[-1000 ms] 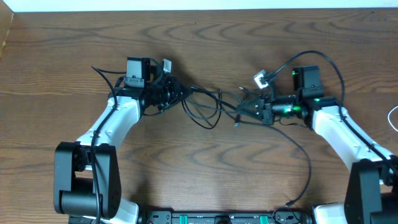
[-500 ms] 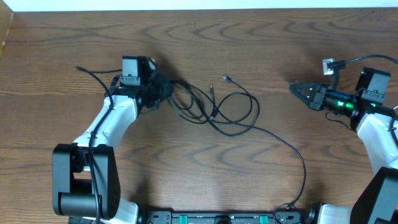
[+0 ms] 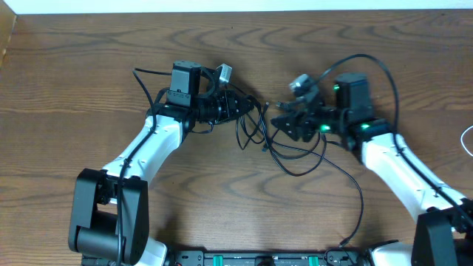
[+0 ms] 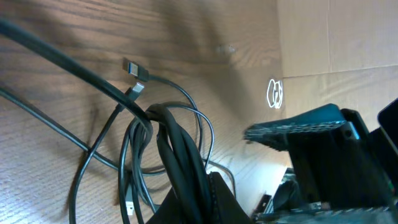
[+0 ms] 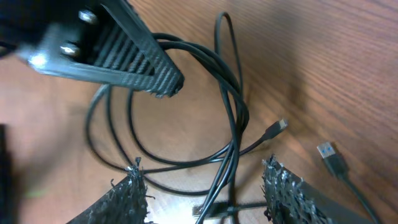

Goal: Untangle cables

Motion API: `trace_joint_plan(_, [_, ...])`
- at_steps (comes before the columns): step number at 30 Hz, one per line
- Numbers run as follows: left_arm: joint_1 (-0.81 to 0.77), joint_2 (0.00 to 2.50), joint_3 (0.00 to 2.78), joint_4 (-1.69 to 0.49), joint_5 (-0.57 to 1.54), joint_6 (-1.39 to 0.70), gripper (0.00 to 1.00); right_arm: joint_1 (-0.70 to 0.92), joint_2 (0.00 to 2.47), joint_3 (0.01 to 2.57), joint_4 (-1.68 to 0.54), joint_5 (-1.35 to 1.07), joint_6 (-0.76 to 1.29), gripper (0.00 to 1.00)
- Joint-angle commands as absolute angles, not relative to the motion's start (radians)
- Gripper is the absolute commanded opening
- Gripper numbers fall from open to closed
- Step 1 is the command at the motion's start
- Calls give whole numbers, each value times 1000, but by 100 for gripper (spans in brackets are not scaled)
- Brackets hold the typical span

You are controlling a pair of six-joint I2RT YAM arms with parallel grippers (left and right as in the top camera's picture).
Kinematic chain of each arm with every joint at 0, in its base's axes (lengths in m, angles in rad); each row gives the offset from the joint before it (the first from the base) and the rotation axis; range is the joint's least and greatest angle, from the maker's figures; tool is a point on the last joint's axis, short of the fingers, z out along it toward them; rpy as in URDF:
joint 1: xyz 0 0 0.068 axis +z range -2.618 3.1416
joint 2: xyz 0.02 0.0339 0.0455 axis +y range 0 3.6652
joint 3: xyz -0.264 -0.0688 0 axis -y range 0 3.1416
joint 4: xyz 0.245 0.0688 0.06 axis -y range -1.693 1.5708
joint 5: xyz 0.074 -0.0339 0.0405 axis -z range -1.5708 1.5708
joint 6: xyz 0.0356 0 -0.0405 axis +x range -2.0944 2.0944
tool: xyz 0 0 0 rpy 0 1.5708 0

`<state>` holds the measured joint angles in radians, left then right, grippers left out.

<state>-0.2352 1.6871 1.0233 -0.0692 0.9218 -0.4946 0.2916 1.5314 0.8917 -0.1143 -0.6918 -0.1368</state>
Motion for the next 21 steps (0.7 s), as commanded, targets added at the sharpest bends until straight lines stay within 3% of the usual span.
trace_joint_plan(1, [-230,1679,1038,-75,808,-464,8,353,1565,888,-100,-433,-150,58])
trace_joint_plan(3, [-232,1679,1038,-118,571,-464,8,374,1594,888,-83,-437,-122,61])
trace_joint_plan(7, [-241,1690,1038,-209,339,-464,8,405,1671,888,-23,-437,-120,64])
trace_joint_plan(12, [-242,1737,1038,-253,311,-464,8,438,1721,888,64,-463,-91,63])
trace_joint_plan(16, [-241,1780,1038,-249,300,-464,8,475,1730,888,80,-462,-115,50])
trace_joint_plan(21, [-241,1796,1038,-249,301,-465,8,494,1776,888,142,-462,-129,46])
